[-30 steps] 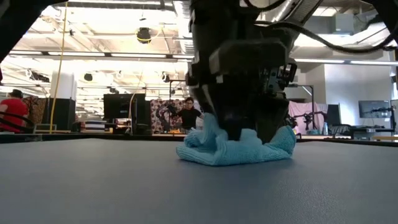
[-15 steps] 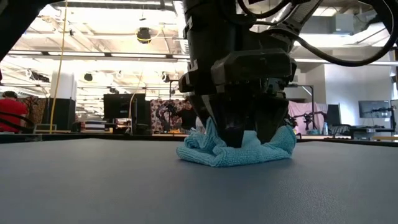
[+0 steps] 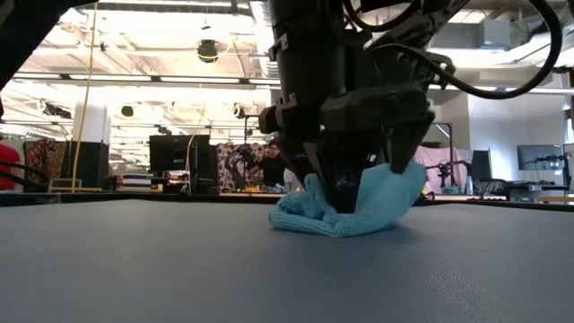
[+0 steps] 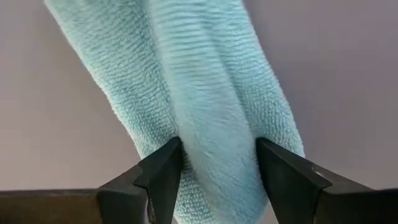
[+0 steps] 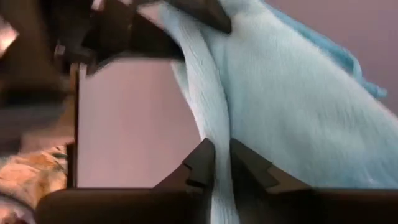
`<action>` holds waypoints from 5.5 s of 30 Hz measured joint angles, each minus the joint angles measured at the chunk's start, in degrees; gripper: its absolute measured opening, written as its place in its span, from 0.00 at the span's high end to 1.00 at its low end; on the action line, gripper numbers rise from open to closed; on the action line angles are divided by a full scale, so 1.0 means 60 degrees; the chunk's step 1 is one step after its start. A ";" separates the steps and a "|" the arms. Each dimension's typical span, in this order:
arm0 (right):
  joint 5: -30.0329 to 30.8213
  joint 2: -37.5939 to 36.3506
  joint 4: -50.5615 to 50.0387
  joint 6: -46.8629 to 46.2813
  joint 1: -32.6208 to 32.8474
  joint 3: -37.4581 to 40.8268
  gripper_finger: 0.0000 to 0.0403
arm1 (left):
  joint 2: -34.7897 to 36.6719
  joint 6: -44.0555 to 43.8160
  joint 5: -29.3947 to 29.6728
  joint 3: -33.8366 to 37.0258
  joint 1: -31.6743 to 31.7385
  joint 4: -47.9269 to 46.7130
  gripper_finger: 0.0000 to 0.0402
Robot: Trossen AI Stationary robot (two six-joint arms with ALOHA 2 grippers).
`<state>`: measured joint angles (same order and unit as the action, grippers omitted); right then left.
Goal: Roll towel
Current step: Roll the blue microfiber towel, then move the blue microfiber towel to the left of the table
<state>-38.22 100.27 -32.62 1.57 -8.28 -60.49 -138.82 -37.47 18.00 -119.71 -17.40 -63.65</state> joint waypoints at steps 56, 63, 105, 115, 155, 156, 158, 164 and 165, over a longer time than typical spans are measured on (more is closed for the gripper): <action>0.5099 -0.2482 -0.1384 0.0283 -0.1936 0.2852 0.37 | 0.0614 0.0970 0.0801 -0.2285 0.0087 -0.1676 0.38; 0.5352 -0.2768 -0.0117 -0.0348 -0.1359 0.4210 0.37 | 0.0589 0.1694 0.0506 -0.2309 0.0480 -0.0942 0.38; 0.5623 -0.4011 -0.0098 -0.1268 -0.1131 0.4237 0.37 | -0.1242 0.0233 -0.1922 -0.1846 0.1682 -0.1407 0.78; 0.5634 -0.4017 -0.0094 -0.1343 -0.1131 0.4237 0.37 | -0.1235 0.0538 -0.1161 -0.1842 0.1765 -0.2431 0.96; 0.5661 -0.4022 0.0376 -0.2031 -0.1135 0.4226 0.37 | 0.2590 -0.1464 0.0555 -0.0922 0.3332 -0.4384 0.98; 0.5661 -0.4022 0.0368 -0.2046 -0.1135 0.4226 0.37 | 0.2893 -0.1526 0.0551 -0.0654 0.3465 -0.4362 0.98; 0.5657 -0.4022 0.0372 -0.2051 -0.1135 0.4226 0.37 | 0.3567 -0.1825 0.0478 -0.0024 0.3728 -0.4335 0.98; 0.5637 -0.4022 0.0325 -0.2268 -0.1135 0.4226 0.37 | 0.5803 -0.2841 -0.0195 0.2749 0.4096 -0.3460 0.98; 0.5634 -0.4022 0.0304 -0.2270 -0.1135 0.4226 0.37 | 0.6222 -0.3050 -0.0394 0.3261 0.4090 -0.3194 0.98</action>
<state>-4.41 76.14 -30.80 -12.04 -15.09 -35.14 -101.49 -55.77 15.63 -100.14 7.14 -82.81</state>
